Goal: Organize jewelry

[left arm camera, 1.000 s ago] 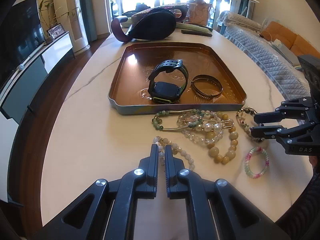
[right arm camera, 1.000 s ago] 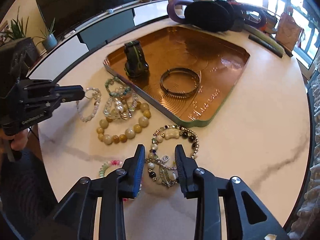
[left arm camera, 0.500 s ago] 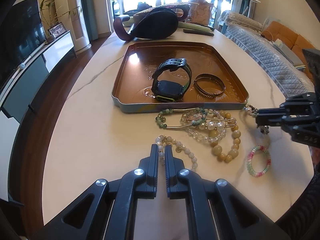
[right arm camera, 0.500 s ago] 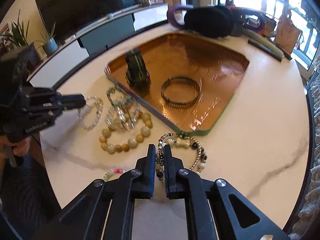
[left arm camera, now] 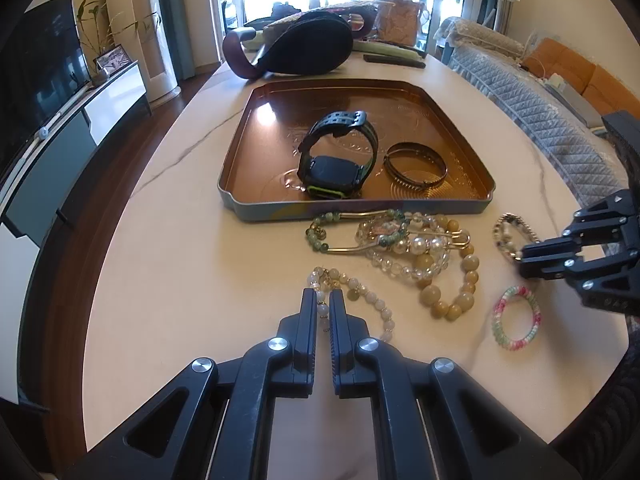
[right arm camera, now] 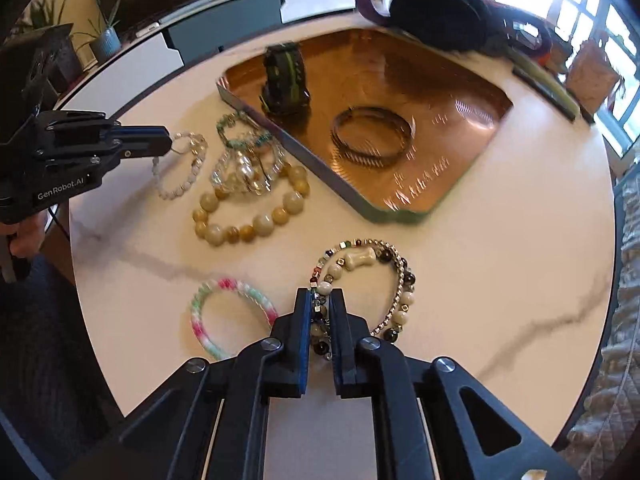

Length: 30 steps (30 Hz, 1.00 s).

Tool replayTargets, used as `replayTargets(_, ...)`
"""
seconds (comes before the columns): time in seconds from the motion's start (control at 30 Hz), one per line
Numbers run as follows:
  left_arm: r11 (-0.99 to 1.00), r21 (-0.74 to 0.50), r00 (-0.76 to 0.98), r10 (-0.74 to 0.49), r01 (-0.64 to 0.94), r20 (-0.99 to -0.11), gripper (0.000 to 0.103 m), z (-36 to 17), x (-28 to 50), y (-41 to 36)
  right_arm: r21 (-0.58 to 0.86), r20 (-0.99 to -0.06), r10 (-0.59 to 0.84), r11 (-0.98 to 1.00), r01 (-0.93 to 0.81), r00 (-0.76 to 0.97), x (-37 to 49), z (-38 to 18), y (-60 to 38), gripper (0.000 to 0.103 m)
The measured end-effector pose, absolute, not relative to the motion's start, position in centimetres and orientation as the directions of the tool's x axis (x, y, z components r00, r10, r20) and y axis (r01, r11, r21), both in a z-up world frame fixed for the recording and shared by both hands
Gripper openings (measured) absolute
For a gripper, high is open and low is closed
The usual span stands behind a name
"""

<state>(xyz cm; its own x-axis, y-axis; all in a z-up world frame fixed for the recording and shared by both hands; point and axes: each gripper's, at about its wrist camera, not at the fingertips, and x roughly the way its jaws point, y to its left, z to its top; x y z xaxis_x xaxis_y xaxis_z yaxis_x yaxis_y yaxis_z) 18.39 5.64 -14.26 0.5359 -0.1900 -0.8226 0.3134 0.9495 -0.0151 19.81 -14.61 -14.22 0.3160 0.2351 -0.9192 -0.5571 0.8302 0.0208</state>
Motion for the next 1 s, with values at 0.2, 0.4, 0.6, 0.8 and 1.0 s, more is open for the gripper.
replayTargets(0.2,0.951,-0.012,0.529,-0.183,0.31,-0.828,0.006,-14.5,18.4,5.8,-0.038,-0.903,0.197,0.847,-0.53,0.381,19.6,-13.2,-15.7,0.017)
replayTargets(0.4,0.948,-0.014,0.525,-0.189,0.318,-0.83,0.006,-14.6,18.6,5.3,-0.09,-0.866,0.22,0.815,-0.573,0.449,18.7,-12.4,-13.8,0.018)
replayTargets(0.6,0.944,-0.014,0.52,-0.195,0.331,-0.831,0.006,-14.6,18.7,5.1,-0.119,-0.886,0.176,0.808,-0.576,0.43,19.7,-14.0,-13.3,0.018)
replayTargets(0.8,0.945,-0.017,0.517,-0.193,0.326,-0.834,0.006,-14.6,18.8,5.5,-0.083,-0.896,0.182,0.827,-0.556,0.404,20.3,-14.3,-14.1,0.019)
replayTargets(1.0,0.95,-0.024,0.508,-0.187,0.311,-0.84,0.007,-15.7,19.2,5.6,0.052,-0.891,0.273,0.856,-0.515,0.363,21.2,-14.4,-15.8,0.023)
